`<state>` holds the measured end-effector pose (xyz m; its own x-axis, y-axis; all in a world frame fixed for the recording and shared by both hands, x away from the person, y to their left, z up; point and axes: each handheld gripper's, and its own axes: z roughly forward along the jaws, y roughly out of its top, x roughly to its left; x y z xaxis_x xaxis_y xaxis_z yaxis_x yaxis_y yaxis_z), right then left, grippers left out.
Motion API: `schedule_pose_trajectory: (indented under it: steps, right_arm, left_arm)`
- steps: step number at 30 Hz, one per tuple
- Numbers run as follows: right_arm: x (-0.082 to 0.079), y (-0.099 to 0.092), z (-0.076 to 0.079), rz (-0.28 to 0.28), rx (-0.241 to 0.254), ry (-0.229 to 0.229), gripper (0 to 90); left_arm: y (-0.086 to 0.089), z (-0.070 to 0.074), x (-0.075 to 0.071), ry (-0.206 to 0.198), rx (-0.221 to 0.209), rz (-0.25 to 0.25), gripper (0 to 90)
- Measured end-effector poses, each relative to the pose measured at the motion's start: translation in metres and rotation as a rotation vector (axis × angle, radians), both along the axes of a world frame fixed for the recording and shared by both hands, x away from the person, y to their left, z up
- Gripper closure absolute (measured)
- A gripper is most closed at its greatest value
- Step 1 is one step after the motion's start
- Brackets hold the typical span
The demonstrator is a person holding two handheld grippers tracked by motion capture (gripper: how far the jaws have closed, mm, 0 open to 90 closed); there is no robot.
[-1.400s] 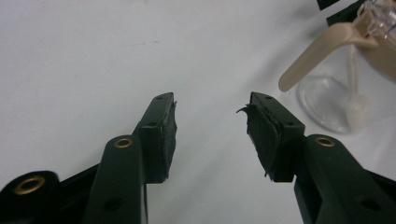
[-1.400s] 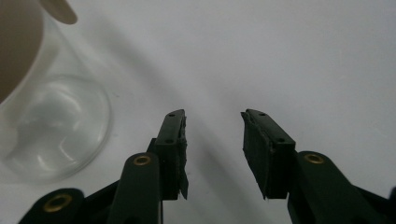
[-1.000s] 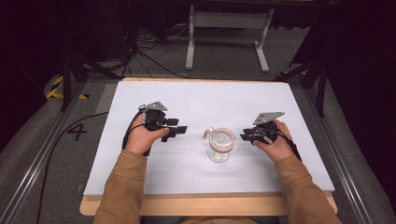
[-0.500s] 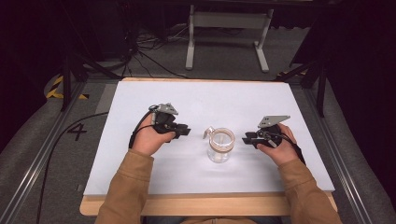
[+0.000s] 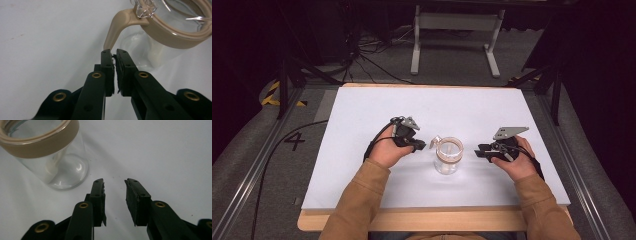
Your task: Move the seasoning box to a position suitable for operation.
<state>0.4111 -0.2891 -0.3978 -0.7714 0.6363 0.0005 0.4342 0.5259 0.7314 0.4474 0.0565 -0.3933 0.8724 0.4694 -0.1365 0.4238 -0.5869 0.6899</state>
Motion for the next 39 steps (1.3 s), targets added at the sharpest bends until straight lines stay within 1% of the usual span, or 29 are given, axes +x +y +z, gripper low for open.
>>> schedule_pose_trajectory:
  steps: [2,3,4,5,8,11,12,14,17,20,24,25,26,28,32,34,36,38,39]
  right_arm:
    - [-0.001,-0.001,0.000,-0.001,-0.002,-0.002,67.9]
    - [-0.001,-0.001,-0.001,-0.002,-0.001,-0.002,67.7]
    - [-0.002,-0.001,-0.001,-0.004,-0.003,0.002,67.4]
    - [-0.002,-0.002,-0.001,-0.003,-0.006,0.000,67.2]
    - [-0.004,-0.002,-0.002,-0.002,-0.006,-0.002,67.2]
    - [-0.005,-0.003,-0.002,-0.003,-0.006,-0.004,67.2]
    - [-0.005,-0.003,-0.002,-0.004,-0.006,-0.006,67.2]
    - [-0.006,-0.004,-0.002,-0.005,-0.007,-0.006,67.1]
    - [-0.007,-0.004,-0.002,-0.002,-0.009,-0.003,67.1]
    - [-0.007,-0.003,-0.003,0.000,-0.012,-0.003,67.1]
    - [-0.009,-0.003,-0.003,0.002,-0.013,-0.002,67.0]
    - [-0.010,-0.003,-0.003,0.000,-0.013,-0.005,67.0]
    - [-0.011,-0.003,-0.003,0.001,-0.013,-0.005,67.0]
    - [-0.014,-0.003,-0.003,0.001,-0.016,-0.004,67.1]
    - [-0.020,-0.005,-0.004,-0.004,-0.019,-0.005,67.2]
    - [-0.023,-0.007,-0.005,-0.014,-0.019,-0.004,67.4]
    - [-0.027,-0.009,-0.005,-0.022,-0.021,-0.003,67.6]
    - [-0.028,-0.011,-0.006,-0.027,-0.021,-0.004,67.9]
    - [-0.030,-0.012,-0.006,-0.031,-0.024,-0.004,68.0]
  left_arm:
    - [-0.003,-0.003,0.001,-0.008,0.001,0.001,85.9]
    - [-0.004,-0.004,0.002,-0.010,0.007,-0.007,86.6]
    - [-0.005,-0.004,0.002,-0.018,0.010,-0.011,87.5]
    - [-0.006,-0.004,0.002,-0.030,0.004,-0.012,88.7]
    - [-0.009,-0.005,0.003,-0.035,-0.013,-0.025,89.6]
    - [-0.011,-0.006,0.003,-0.040,-0.004,-0.025,89.5]
    - [-0.011,-0.006,0.004,-0.036,0.008,-0.029,89.5]
    - [-0.012,-0.007,0.004,-0.036,0.004,-0.025,89.5]
    - [-0.013,-0.006,0.005,-0.038,0.016,-0.029,89.6]
    - [-0.014,-0.007,0.005,-0.041,0.010,-0.027,89.7]
    - [-0.015,-0.008,0.008,-0.063,0.009,-0.028,89.9]
    - [-0.015,-0.008,0.009,-0.062,0.008,-0.033,89.9]
    - [-0.015,-0.008,0.010,-0.055,0.002,-0.030,89.9]
    - [-0.017,-0.009,0.013,-0.054,-0.007,-0.030,89.9]
    - [-0.021,-0.012,0.020,-0.063,-0.027,-0.032,89.9]
    - [-0.023,-0.013,0.024,-0.066,-0.030,-0.037,89.9]
    - [-0.026,-0.016,0.028,-0.070,-0.048,-0.036,89.9]
    - [-0.028,-0.017,0.030,-0.073,-0.047,-0.041,89.9]
    - [-0.029,-0.018,0.031,-0.073,-0.059,-0.035,89.9]
